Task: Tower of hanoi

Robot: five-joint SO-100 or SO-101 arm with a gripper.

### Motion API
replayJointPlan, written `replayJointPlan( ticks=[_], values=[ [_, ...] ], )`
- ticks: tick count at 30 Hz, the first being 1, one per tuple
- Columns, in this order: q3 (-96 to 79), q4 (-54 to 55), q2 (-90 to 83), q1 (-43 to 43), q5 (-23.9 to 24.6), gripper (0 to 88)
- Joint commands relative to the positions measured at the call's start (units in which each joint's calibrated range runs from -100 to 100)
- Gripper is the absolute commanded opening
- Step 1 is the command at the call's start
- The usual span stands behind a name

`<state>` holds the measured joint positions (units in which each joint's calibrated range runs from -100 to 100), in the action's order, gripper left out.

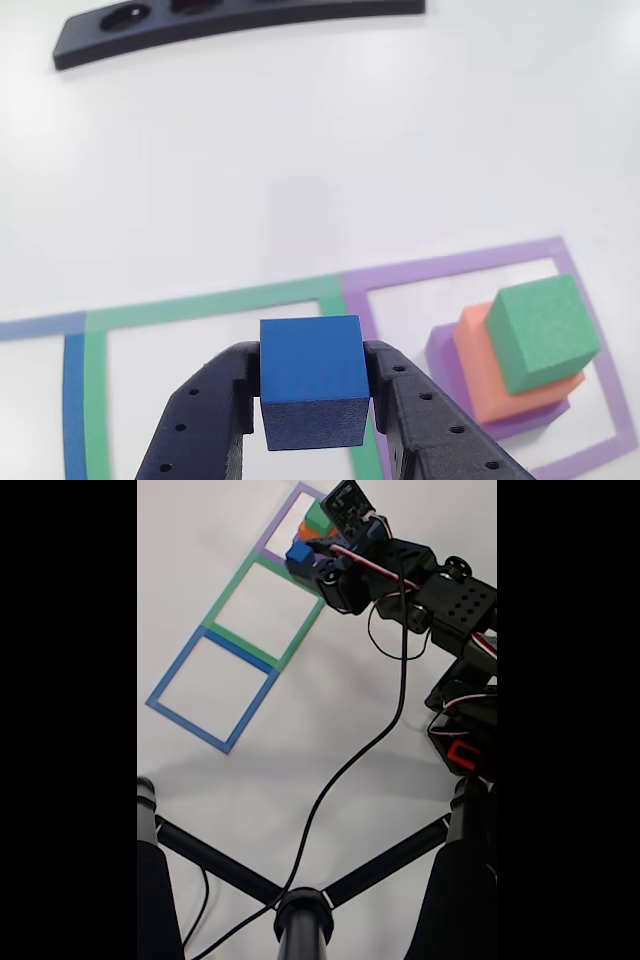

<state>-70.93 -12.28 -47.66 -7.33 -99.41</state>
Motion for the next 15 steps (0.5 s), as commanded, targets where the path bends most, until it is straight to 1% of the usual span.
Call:
replayJointPlan(
  ticks=[1,7,10,15],
  values=[
    [-1.54,9.65,3.51,-0.49,-0.59,4.2],
    [-5.72,21.22,8.63,-0.34,-0.59,4.2],
    [-6.26,23.57,11.04,-0.11,-0.59,4.4],
    [-8.9,31.02,15.13,0.81,-0.59,4.6]
  ],
)
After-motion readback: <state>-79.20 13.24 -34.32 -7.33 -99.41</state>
